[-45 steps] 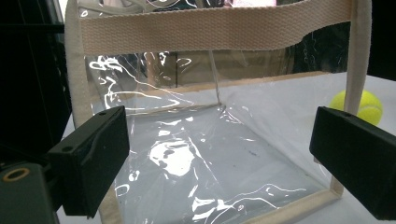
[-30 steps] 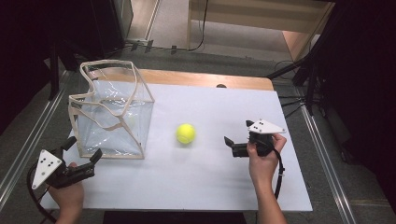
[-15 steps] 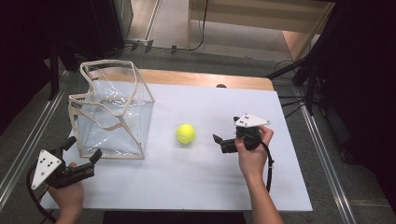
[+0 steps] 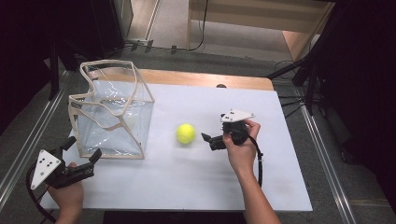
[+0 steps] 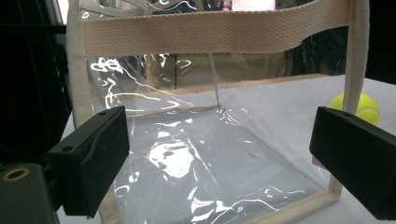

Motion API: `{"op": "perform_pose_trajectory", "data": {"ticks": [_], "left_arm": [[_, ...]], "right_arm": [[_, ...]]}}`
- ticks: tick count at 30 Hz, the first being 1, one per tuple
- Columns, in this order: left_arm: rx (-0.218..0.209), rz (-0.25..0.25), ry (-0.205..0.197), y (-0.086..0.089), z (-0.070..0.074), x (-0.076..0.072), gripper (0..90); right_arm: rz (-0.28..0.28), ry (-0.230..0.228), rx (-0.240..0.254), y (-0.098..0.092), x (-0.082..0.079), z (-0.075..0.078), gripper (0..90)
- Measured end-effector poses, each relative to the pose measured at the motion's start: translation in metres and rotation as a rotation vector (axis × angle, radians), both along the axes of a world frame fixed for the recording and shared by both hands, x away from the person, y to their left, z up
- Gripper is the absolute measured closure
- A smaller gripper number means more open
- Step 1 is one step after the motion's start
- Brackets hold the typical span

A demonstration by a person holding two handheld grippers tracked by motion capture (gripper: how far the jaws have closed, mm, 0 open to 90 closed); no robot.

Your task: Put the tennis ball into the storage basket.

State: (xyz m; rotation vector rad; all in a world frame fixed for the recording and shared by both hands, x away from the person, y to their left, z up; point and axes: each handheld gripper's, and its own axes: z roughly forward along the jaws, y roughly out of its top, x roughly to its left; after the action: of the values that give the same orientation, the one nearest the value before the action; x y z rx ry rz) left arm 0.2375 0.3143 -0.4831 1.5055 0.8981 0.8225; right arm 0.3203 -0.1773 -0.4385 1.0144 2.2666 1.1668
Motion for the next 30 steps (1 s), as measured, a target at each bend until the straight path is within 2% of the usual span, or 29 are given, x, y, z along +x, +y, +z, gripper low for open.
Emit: {"op": "perform_pose_trajectory", "data": {"ticks": [10, 18, 22, 23, 30], "left_arm": [[-0.008, 0.001, -0.002, 0.000, 0.000, 0.000, 5.4], [0.003, 0.002, -0.003, 0.000, 0.000, 0.000, 5.3], [-0.002, 0.004, -0.003, 0.000, 0.000, 0.000, 5.4], [-0.002, 0.005, -0.004, 0.000, 0.000, 0.000, 5.4], [0.000, 0.003, -0.007, -0.001, 0.000, -0.001, 5.4]], "right_arm": [[0.035, 0.034, -0.021, 0.016, 0.011, -0.002, 0.0], [0.058, 0.071, -0.011, 0.024, 0.020, -0.001, 0.0], [0.074, 0.103, -0.025, 0.029, 0.023, -0.002, 0.0], [0.075, 0.095, -0.033, 0.030, 0.025, -0.003, 0.0], [0.091, 0.134, -0.059, 0.041, 0.033, -0.004, 0.0]]}}
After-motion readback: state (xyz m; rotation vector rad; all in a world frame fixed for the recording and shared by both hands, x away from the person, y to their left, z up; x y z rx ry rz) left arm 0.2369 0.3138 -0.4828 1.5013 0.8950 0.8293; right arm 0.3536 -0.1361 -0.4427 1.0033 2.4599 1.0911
